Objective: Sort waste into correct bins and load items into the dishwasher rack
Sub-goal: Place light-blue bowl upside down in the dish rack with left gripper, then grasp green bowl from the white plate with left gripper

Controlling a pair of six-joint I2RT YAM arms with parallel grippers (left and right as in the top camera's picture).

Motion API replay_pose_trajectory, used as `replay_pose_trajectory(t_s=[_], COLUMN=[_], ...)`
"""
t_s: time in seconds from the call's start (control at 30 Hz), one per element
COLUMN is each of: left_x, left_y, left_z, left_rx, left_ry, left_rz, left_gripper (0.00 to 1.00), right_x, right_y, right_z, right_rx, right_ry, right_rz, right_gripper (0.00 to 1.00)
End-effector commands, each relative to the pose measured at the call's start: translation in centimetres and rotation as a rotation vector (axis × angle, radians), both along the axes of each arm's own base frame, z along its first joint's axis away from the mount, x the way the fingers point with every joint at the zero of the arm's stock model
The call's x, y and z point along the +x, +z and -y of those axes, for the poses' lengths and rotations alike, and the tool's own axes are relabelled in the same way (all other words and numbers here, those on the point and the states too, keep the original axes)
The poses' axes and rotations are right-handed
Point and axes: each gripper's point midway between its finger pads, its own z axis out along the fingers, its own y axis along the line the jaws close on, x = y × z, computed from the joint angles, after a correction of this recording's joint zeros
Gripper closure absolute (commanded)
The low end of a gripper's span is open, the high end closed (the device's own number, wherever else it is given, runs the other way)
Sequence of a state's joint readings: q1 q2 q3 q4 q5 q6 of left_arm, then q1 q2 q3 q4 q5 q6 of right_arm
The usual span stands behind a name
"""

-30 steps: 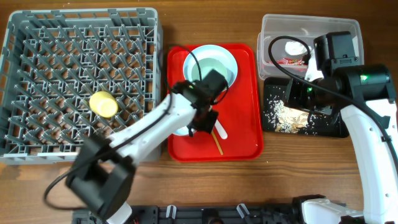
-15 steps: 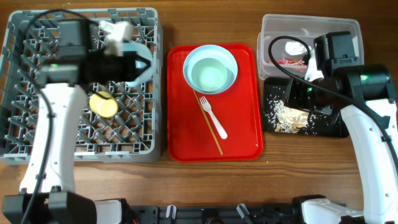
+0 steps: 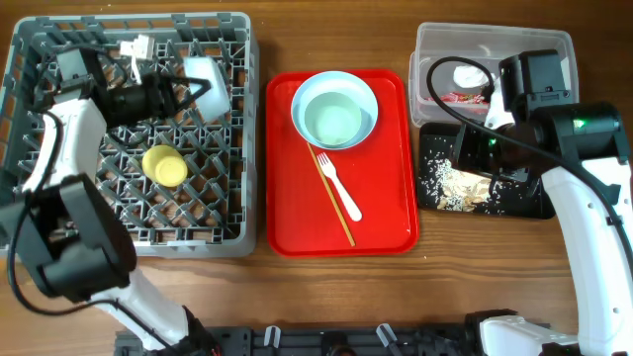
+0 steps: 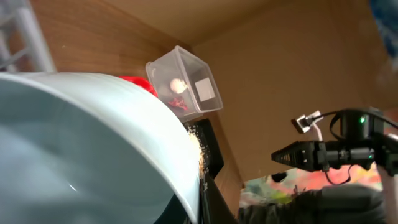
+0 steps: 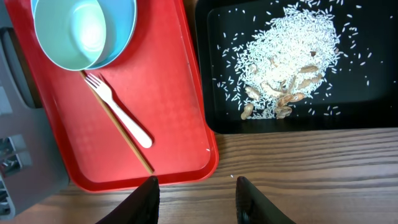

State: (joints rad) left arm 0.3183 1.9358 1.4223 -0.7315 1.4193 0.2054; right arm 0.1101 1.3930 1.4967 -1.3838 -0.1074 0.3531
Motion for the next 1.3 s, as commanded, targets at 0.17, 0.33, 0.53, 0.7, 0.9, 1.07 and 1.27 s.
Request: replay_pose_trajectory(t_s=[0.17, 0.33, 0.53, 0.7, 0.9, 1.07, 1.27], left_x=[0.1, -1.2, -3.0, -4.0, -3.1, -2.3, -1.0], left_y=[-5.2, -6.0, -2.6, 3.1, 2.5, 2.5, -1.1], left_z=[-5.7, -9.4, -14.0, -12.3, -3.4, 9.9, 20.9], left_rx=[0.076, 0.083, 0.147, 0.223, 0.583, 0.673, 0.892], left_ry=[0.15, 0.249, 0.388, 0.407, 0.318, 0.058, -0.005], left_rz=[-0.177, -0.274, -0.225, -0.125, -0.137, 0.086, 0.312], left_gripper=[0.72, 0.0, 0.0, 0.0, 0.0, 0.0, 0.0], right_x=[0.2, 0.2, 0.1, 0.1, 0.1, 0.1, 0.2], right_y=[0.6, 0.6, 0.5, 0.5, 0.5, 0.5, 0.6], right_z=[0.1, 0.1, 0.1, 0.1, 0.1, 0.1, 0.1], right_rx=[-0.005, -0.005, -0.006, -0.007, -0.004, -0.004, -0.004], right_ry=[0.009, 0.009, 0.014, 0.016, 0.007, 0.007, 0.007], right_rz=[0.02, 0.021, 0.016, 0.016, 0.016, 0.017, 0.02], right_gripper=[0.6, 0.6, 0.6, 0.59, 0.51, 0.46, 0.41])
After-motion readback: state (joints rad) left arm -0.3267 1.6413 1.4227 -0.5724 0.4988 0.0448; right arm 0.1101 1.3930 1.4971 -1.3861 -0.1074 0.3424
